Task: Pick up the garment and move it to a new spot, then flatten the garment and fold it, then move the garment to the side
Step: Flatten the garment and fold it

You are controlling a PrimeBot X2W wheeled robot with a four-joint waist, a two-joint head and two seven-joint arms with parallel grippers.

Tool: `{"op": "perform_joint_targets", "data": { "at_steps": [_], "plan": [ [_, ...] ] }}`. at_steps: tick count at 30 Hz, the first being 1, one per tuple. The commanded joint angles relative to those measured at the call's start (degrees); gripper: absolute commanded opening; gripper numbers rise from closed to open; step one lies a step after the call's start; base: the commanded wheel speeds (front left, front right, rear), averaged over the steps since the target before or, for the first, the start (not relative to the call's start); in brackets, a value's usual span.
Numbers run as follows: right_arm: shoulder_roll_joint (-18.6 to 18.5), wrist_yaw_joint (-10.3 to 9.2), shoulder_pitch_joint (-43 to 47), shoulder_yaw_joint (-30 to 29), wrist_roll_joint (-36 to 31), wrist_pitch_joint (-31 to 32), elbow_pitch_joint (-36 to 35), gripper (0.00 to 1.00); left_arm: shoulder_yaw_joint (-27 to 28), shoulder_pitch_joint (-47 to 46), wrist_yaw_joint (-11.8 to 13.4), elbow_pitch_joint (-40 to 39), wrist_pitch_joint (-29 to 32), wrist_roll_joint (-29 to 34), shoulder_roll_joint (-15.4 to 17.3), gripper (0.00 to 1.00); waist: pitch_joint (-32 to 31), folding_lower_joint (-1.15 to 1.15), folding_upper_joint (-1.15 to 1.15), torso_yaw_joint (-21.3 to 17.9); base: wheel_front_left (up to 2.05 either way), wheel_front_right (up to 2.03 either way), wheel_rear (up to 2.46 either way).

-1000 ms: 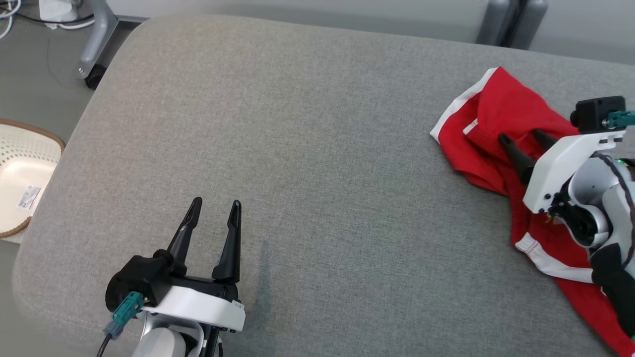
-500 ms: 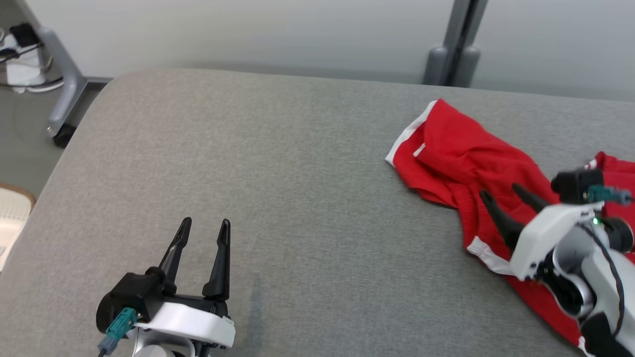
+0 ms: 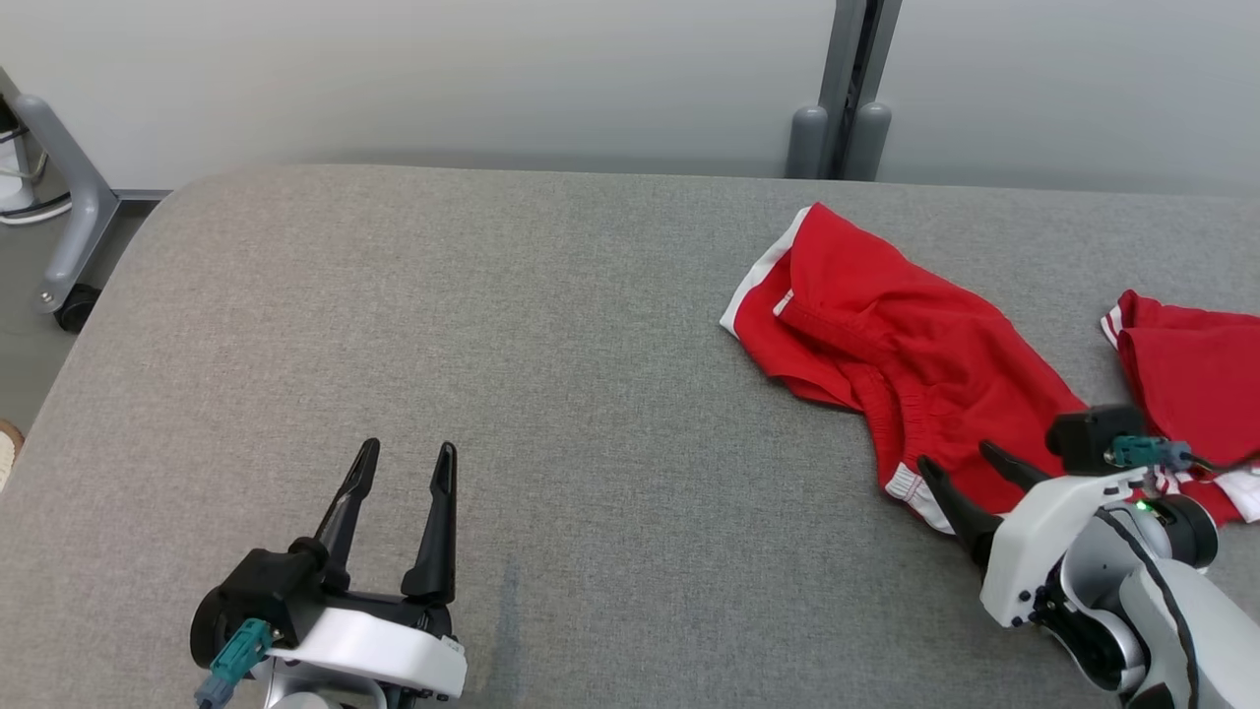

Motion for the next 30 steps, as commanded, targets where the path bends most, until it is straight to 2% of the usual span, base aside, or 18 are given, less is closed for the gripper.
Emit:
{"op": "perform_joint_targets", "data": {
  "at_steps": [1,18,19,20,21,22,30],
  "plan": [
    [0.2,0.01,-1.2,-0.5,-1.2,1.1,1.0,1.0,0.0,-0.3,-0.2,0.0,-0.2,-0.2,0.2,1.0,0.1,0.0,0.0,0.2,0.0,0.0,0.0],
    [5.5,0.01,-6.2,-3.7,-6.3,7.5,11.6,1.0,-0.9,-1.5,0.0,0.1,-0.2,-0.9,0.2,1.0,2.4,0.0,0.0,4.1,0.0,0.0,0.0],
    [5.6,0.01,-6.3,-3.7,-6.3,7.6,11.9,0.83,-0.9,-1.5,0.0,0.2,-0.2,-0.9,0.2,1.0,2.5,0.0,0.0,4.2,0.0,0.0,0.0],
    [5.7,0.01,-6.3,-3.8,-6.3,7.6,12.1,0.38,-0.9,-1.6,0.0,0.2,-0.2,-0.9,0.2,1.0,2.5,0.0,0.0,4.3,0.0,0.0,0.0],
    [5.8,0.01,-6.3,-3.8,-6.3,7.5,12.3,0.07,-1.0,-1.6,0.0,0.3,-0.2,-0.9,0.2,1.0,2.5,0.0,0.0,4.4,0.0,0.0,0.0],
    [5.9,0.01,-6.2,-3.9,-6.2,7.3,12.5,0.0,-0.9,-1.6,0.0,0.3,-0.2,-0.8,0.2,1.0,2.5,0.0,0.0,4.5,0.0,0.0,0.0],
    [5.8,0.01,-6.4,-4.8,-6.4,4.0,11.4,0.0,-0.4,-0.7,-0.1,0.8,-0.2,-0.1,0.2,1.0,0.6,0.0,0.0,4.2,0.0,0.0,0.0]
  ]
}}
